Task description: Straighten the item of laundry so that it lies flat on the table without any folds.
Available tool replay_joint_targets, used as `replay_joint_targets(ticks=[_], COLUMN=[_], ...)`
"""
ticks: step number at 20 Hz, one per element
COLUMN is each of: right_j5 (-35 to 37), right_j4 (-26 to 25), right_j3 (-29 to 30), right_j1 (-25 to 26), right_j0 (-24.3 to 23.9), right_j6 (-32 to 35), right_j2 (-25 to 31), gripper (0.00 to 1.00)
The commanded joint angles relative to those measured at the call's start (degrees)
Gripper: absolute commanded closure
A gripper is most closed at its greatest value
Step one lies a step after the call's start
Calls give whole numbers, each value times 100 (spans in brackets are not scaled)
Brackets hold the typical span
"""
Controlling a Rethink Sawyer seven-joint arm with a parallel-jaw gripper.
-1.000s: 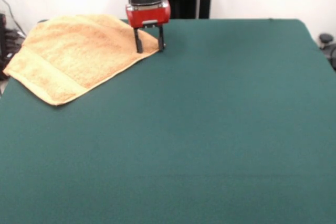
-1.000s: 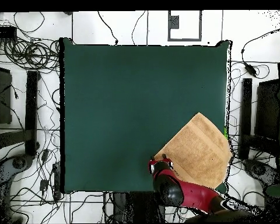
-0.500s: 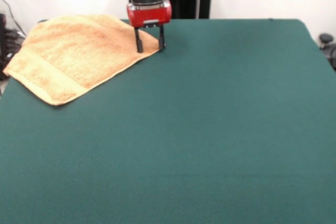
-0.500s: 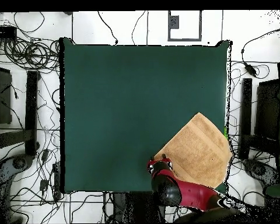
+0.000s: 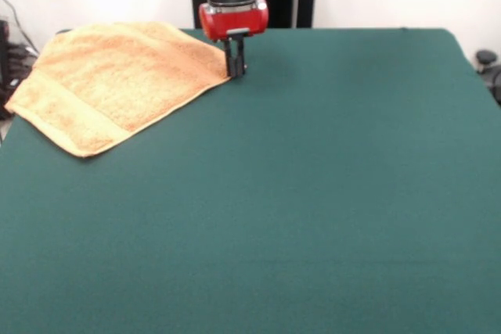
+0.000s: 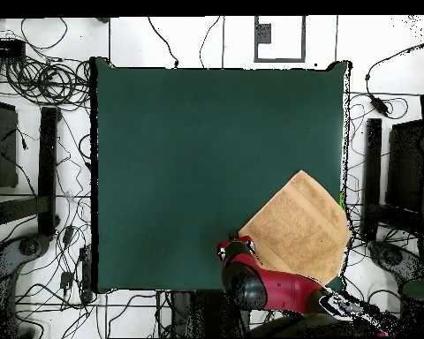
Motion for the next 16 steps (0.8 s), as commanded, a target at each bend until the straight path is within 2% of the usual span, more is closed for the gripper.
replay_joint_targets(ticks=[1,14,15,16], right_j5=[33,-72,-42,-19], right_j4=[304,287,257,255], right_j3=[-611,-615,-622,-618], right_j1=[25,30,22,17], right_j0=[179,130,125,121], right_j6=[1115,1153,1122,1116], right_j2=[301,337,344,349], gripper=[100,100,0,0])
